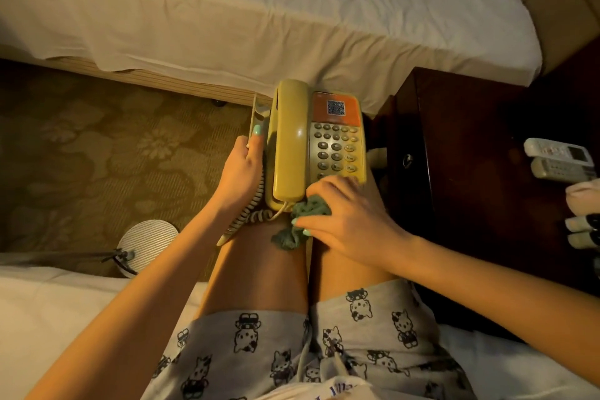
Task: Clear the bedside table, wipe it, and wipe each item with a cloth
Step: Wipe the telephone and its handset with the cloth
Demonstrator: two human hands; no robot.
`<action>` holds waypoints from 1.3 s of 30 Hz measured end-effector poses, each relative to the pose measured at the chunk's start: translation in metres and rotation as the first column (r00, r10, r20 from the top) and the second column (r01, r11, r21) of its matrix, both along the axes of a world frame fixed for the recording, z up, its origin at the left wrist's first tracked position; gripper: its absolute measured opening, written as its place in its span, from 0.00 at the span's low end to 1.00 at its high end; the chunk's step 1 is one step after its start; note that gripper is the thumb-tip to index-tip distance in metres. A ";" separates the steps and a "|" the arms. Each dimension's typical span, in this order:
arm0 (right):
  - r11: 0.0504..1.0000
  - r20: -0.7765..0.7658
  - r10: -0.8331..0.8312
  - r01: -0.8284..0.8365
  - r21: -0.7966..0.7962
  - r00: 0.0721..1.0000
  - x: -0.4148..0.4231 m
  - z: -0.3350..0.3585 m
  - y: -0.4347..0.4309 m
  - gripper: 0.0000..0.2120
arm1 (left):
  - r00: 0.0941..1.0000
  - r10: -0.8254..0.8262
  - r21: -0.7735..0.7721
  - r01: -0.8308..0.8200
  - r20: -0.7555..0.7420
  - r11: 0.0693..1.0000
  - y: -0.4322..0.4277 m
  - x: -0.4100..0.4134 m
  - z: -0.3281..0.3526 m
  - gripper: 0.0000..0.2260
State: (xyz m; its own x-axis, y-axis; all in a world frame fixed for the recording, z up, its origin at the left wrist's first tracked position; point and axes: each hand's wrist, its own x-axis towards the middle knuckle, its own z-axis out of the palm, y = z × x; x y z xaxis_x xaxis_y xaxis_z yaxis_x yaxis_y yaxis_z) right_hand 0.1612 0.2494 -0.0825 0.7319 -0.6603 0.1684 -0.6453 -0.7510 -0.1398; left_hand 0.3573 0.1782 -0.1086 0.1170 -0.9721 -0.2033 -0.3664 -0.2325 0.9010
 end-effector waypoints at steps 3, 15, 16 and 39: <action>0.998 0.072 -0.008 0.003 0.062 0.997 -0.025 0.003 -0.011 0.11 | 1.000 -0.004 -0.010 0.004 -0.016 1.000 0.001 -0.001 0.002 0.17; 0.935 0.537 -0.346 0.331 0.129 0.770 -0.025 0.041 -0.023 0.10 | 1.000 -0.011 0.008 0.011 0.000 1.000 0.001 -0.007 0.000 0.17; 0.951 0.531 -0.299 0.295 0.095 0.793 -0.009 0.045 -0.026 0.10 | 1.000 -0.012 0.015 0.012 -0.006 1.000 0.000 -0.008 0.000 0.17; 0.884 0.412 -0.388 0.207 0.419 0.825 -0.010 0.020 -0.095 0.18 | 0.997 0.016 -0.029 -0.018 -0.069 0.999 -0.006 0.007 -0.011 0.17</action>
